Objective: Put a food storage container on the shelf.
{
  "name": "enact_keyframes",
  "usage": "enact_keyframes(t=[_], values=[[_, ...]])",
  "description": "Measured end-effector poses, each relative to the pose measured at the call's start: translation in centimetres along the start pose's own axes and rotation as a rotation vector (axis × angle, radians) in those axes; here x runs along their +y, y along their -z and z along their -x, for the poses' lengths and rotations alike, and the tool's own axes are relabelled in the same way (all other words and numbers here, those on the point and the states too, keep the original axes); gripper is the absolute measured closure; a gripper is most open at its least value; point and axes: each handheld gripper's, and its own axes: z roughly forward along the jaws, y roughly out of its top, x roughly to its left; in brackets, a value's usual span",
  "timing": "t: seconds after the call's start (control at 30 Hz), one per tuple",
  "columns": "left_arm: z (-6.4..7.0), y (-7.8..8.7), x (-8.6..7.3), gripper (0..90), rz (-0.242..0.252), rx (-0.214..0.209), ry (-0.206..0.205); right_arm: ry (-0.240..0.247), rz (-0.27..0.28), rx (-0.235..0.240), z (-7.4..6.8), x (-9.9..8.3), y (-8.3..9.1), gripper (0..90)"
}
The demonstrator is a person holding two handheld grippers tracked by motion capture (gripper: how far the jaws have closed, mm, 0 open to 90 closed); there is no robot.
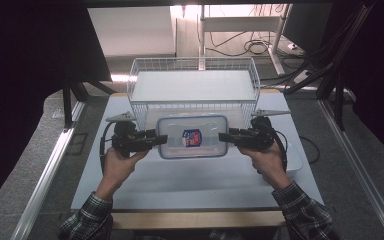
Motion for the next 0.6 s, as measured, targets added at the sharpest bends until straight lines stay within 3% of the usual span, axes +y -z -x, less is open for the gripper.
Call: enact_keyframes(t=[0.6], values=[[-0.1,1.2,4.5,48.9,0.041,0.002,-0.023,0.028,0.051,-0.011,-0.6,4.8,0.7,52.1]])
